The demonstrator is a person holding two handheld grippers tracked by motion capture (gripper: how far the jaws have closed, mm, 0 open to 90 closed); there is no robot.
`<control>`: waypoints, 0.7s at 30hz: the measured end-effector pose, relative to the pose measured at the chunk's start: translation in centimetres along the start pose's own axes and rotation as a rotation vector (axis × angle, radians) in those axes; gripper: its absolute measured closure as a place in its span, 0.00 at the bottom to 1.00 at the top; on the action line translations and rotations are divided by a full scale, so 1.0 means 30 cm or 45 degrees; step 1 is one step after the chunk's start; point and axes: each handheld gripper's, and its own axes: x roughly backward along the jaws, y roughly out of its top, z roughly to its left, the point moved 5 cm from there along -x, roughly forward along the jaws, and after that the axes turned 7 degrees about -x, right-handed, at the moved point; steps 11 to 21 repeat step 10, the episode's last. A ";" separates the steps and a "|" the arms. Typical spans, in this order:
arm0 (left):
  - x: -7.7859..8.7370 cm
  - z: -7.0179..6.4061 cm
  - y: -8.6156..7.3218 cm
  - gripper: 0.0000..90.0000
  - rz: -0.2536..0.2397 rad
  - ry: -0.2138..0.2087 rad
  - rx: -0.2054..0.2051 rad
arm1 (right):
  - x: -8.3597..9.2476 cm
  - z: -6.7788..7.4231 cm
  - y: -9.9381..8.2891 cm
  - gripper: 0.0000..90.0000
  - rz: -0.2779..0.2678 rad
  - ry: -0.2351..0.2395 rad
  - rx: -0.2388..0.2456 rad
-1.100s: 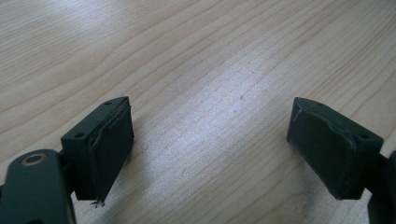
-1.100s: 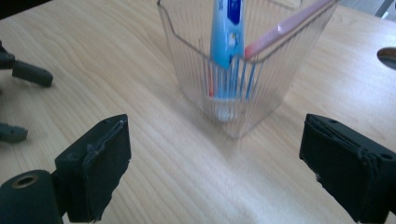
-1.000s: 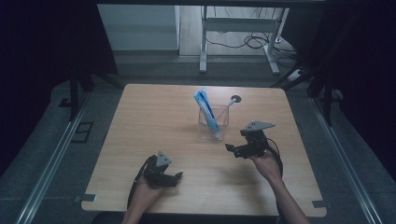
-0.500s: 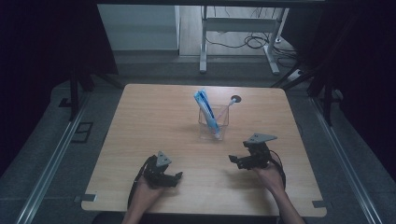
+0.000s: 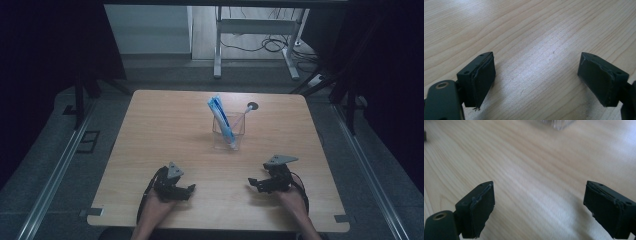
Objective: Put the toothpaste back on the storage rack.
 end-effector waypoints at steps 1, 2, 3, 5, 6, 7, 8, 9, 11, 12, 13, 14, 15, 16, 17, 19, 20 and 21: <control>0.000 0.000 0.000 0.16 0.000 0.000 0.000 | -0.002 -0.001 -0.008 0.11 0.010 -0.004 0.002; 0.000 0.000 0.000 0.16 0.000 0.000 0.000 | -0.005 -0.003 -0.016 0.10 0.022 -0.007 0.003; 0.000 0.000 0.000 0.16 0.000 0.000 0.000 | -0.006 -0.003 -0.020 0.11 0.015 -0.020 0.009; 0.000 0.000 0.000 0.16 0.000 0.000 0.001 | -0.003 -0.004 -0.024 0.11 0.016 -0.033 0.014; 0.000 0.000 0.000 0.16 0.000 0.000 0.000 | -0.001 -0.004 -0.025 0.11 0.016 -0.037 0.014; 0.000 0.000 0.000 0.16 0.000 0.000 0.000 | -0.002 -0.003 -0.027 0.12 0.009 -0.045 0.017; 0.000 0.000 0.000 0.16 0.000 0.000 0.000 | -0.002 -0.001 -0.031 0.12 -0.001 -0.057 0.028; 0.000 0.000 0.000 0.16 0.000 0.000 0.000 | -0.003 0.002 -0.033 0.12 0.003 -0.070 0.046; 0.000 0.000 0.000 0.16 0.000 0.000 0.000 | -0.004 0.004 -0.034 0.12 0.008 -0.085 0.062; 0.000 0.000 0.000 0.16 0.000 0.000 0.000 | -0.004 0.004 -0.034 0.12 0.008 -0.085 0.062; 0.000 0.000 0.000 0.16 0.000 0.000 0.000 | -0.004 0.004 -0.034 0.12 0.008 -0.085 0.062; 0.000 0.000 0.000 0.16 0.000 0.000 0.000 | -0.004 0.004 -0.034 0.12 0.008 -0.085 0.062; 0.000 0.000 0.000 0.16 0.000 0.000 0.000 | -0.004 0.004 -0.034 0.12 0.008 -0.085 0.062; 0.000 0.000 0.000 0.16 0.000 0.000 0.000 | -0.004 0.004 -0.034 0.12 0.008 -0.085 0.062; 0.000 0.000 0.000 0.16 0.000 0.000 0.000 | -0.004 0.004 -0.034 0.12 0.008 -0.085 0.062; 0.000 0.000 0.000 0.16 0.000 0.000 0.000 | -0.004 0.004 -0.034 0.12 0.008 -0.085 0.062; 0.000 0.000 0.000 0.16 0.000 0.000 0.000 | -0.004 0.004 -0.034 0.12 0.008 -0.085 0.062; 0.000 0.000 0.000 0.16 0.000 0.000 0.000 | -0.004 0.004 -0.034 0.12 0.008 -0.085 0.062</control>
